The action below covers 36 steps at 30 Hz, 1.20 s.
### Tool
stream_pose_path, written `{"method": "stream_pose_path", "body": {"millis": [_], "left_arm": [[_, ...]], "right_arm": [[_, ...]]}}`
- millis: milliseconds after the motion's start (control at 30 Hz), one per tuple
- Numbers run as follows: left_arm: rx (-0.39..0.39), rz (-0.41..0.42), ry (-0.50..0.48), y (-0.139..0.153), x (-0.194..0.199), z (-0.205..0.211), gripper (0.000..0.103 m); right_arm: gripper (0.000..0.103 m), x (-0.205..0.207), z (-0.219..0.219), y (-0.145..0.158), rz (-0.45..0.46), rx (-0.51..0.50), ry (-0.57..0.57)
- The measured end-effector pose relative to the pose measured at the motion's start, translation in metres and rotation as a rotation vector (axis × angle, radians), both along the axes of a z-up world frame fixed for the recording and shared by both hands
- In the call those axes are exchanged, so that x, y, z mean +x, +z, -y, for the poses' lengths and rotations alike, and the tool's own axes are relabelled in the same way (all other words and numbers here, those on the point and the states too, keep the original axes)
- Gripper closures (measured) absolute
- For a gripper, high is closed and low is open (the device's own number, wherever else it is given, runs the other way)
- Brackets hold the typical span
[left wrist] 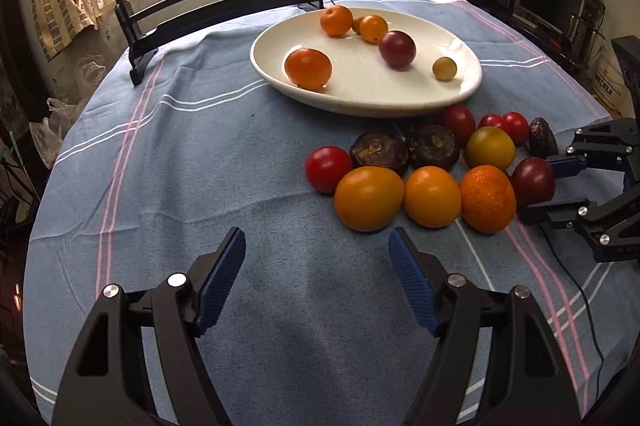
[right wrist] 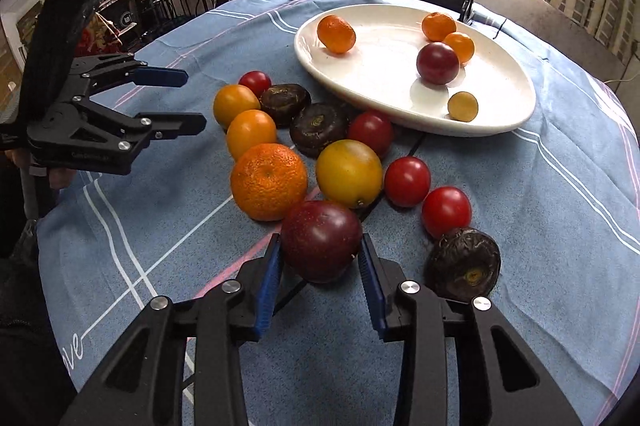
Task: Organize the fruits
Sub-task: 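Grasp a yellow-orange tomato with the left tool while the right tool grasps a red plum, then set both fruits on the white plate and open both tools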
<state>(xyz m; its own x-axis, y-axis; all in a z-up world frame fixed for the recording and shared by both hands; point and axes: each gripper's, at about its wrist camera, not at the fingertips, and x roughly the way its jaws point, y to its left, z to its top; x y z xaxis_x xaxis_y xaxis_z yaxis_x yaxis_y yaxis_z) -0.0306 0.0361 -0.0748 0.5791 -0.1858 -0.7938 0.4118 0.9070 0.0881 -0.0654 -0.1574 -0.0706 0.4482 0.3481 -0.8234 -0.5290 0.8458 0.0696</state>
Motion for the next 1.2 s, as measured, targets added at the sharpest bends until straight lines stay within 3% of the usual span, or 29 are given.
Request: {"method": "stream_pose_path", "body": {"millis": [67,367,500,600,867,1200], "left_arm": [[0.011,-0.001,-0.031,-0.005,0.002,0.008,0.033],[0.024,0.006,-0.114,-0.01,0.02,0.035,0.065],[0.026,-0.002,-0.115,-0.009,0.017,0.035,0.065],[-0.024,-0.032,-0.1,-0.004,0.012,0.023,0.065],[-0.076,0.094,-0.05,0.048,0.004,0.018,0.066],[-0.105,0.203,0.038,0.097,0.048,0.05,0.066]], "right_arm": [[0.065,-0.003,0.003,0.0,-0.005,0.007,-0.005],[0.065,-0.002,0.007,-0.002,-0.022,0.023,-0.018],[0.065,-0.004,0.008,-0.001,-0.014,0.022,-0.021],[0.065,-0.007,0.011,0.003,-0.004,0.03,-0.026],[0.065,-0.008,0.014,0.033,0.072,0.063,-0.036],[0.065,0.031,0.022,0.095,0.219,0.111,-0.087]]}}
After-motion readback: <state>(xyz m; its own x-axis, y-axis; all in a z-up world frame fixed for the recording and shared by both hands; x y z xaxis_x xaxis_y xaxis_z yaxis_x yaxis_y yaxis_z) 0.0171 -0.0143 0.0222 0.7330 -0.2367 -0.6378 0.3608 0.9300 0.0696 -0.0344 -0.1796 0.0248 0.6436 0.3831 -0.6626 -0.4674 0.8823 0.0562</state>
